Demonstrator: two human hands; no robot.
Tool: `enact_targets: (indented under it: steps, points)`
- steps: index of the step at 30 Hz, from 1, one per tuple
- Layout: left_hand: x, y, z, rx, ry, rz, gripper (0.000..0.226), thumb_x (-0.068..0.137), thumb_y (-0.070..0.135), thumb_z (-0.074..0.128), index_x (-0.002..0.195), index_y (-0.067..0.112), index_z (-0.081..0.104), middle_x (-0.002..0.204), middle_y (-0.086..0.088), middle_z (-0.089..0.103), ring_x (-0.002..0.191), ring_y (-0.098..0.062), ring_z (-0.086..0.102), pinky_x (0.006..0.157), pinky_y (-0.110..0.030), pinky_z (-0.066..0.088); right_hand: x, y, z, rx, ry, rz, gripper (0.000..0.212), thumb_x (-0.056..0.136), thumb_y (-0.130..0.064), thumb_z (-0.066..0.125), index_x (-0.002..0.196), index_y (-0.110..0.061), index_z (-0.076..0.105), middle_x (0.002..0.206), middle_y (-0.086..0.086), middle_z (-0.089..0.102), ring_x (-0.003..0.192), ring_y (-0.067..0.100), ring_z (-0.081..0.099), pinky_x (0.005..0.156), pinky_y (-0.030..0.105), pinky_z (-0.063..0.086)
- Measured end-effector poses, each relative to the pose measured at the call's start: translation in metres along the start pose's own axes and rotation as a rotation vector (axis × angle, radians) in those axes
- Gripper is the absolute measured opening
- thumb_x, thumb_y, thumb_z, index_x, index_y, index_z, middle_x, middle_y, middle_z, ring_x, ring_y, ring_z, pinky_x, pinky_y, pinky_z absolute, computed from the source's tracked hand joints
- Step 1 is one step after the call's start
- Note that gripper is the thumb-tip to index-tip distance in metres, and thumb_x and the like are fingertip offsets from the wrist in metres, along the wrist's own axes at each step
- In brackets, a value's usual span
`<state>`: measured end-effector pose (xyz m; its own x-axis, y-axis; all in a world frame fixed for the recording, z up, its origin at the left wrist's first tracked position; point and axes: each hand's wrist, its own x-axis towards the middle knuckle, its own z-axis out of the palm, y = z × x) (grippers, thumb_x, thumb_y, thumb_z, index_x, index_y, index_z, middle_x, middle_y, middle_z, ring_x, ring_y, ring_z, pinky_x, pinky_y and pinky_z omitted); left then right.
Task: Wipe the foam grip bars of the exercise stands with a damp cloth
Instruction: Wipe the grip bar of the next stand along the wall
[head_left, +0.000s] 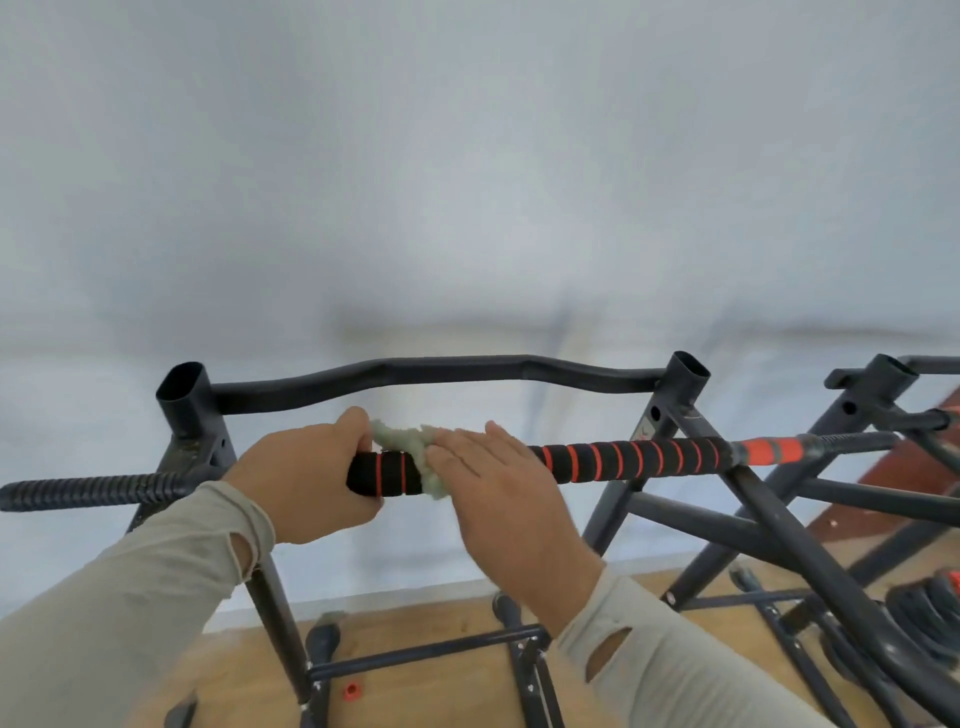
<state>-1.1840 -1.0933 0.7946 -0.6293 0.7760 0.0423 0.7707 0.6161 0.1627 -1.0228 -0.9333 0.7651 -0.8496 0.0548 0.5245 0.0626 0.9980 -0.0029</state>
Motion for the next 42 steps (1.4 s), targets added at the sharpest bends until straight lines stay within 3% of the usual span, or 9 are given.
enact_targets:
  steps: [5,8,11,17,22,26,29,34,42]
  points:
    - [-0.007,-0.006,0.004,-0.052,0.088,0.122,0.028,0.081,0.063,0.058,0.088,0.037,0.05,0.081,0.014,0.056,0.07,-0.004,0.057,0.068,-0.027,0.052,-0.035,0.106,-0.047,-0.216,-0.208,0.339,0.069,0.076,0.005,0.058,0.124,-0.045,0.062,0.109,-0.02,0.069,0.105,0.015,0.065,0.102,0.035,0.048]
    - [-0.009,-0.012,0.013,-0.044,0.167,0.19,0.031,0.082,0.069,0.052,0.098,0.043,0.057,0.087,0.019,0.048,0.082,-0.002,0.05,0.075,-0.025,0.049,-0.052,0.139,-0.081,-0.355,-0.313,0.603,0.045,0.087,-0.005,0.061,0.123,-0.032,0.06,0.113,-0.008,0.07,0.101,0.019,0.064,0.09,0.034,0.055]
    - [-0.012,-0.011,0.022,0.006,0.263,0.193,0.047,0.081,0.069,0.053,0.115,0.037,0.057,0.09,0.021,0.053,0.083,-0.003,0.053,0.077,-0.025,0.052,-0.047,0.123,-0.075,-0.268,-0.204,0.729,0.023,0.087,0.0,0.058,0.092,-0.022,0.058,0.089,-0.002,0.065,0.08,0.019,0.063,0.08,0.036,0.057]
    - [-0.012,-0.009,0.018,0.002,0.314,0.159,0.054,0.079,0.064,0.066,0.116,0.03,0.045,0.075,0.016,0.056,0.054,0.001,0.048,0.052,-0.015,0.034,-0.006,0.015,-0.009,-0.013,0.171,0.471,0.023,0.081,-0.005,0.049,0.081,-0.026,0.06,0.083,-0.008,0.061,0.08,0.017,0.054,0.095,0.047,0.049]
    - [-0.009,-0.013,0.019,0.05,0.283,0.175,0.058,0.07,0.055,0.078,0.109,0.033,0.04,0.073,0.014,0.058,0.058,-0.009,0.055,0.052,-0.023,0.038,0.02,-0.068,0.03,0.119,0.028,0.158,0.045,0.096,-0.02,0.037,0.132,-0.012,0.064,0.139,0.007,0.064,0.137,0.023,0.051,0.124,0.045,0.025]
    - [-0.006,-0.014,0.017,0.043,0.245,0.129,0.044,0.076,0.055,0.074,0.091,0.036,0.038,0.066,0.015,0.056,0.053,-0.004,0.053,0.05,-0.019,0.037,0.001,-0.01,0.019,0.085,0.09,0.026,0.046,0.094,-0.007,0.04,0.13,-0.011,0.066,0.141,0.006,0.063,0.132,0.023,0.056,0.118,0.044,0.035]
    - [-0.004,-0.019,0.016,0.041,0.226,0.139,0.037,0.074,0.062,0.07,0.085,0.037,0.044,0.057,0.016,0.054,0.048,-0.002,0.053,0.052,-0.022,0.05,-0.029,0.063,0.002,0.006,0.086,0.179,0.05,0.088,0.0,0.042,0.128,-0.016,0.069,0.139,0.0,0.064,0.129,0.018,0.059,0.115,0.043,0.039]
    - [0.003,-0.021,0.013,0.113,0.219,0.221,0.032,0.073,0.067,0.06,0.078,0.037,0.049,0.046,0.013,0.049,0.04,-0.003,0.048,0.045,-0.019,0.041,-0.064,0.149,-0.052,-0.222,-0.024,0.609,0.049,0.084,0.007,0.067,0.128,-0.015,0.068,0.129,0.003,0.069,0.117,0.026,0.066,0.106,0.038,0.047]
    - [0.003,-0.013,0.014,0.153,0.329,0.23,0.032,0.078,0.063,0.045,0.08,0.035,0.062,0.068,0.015,0.046,0.06,-0.006,0.048,0.048,-0.025,0.041,-0.036,0.084,-0.01,-0.081,0.189,0.7,0.031,0.083,0.006,0.057,0.109,-0.012,0.062,0.113,0.003,0.063,0.098,0.024,0.055,0.088,0.043,0.054]
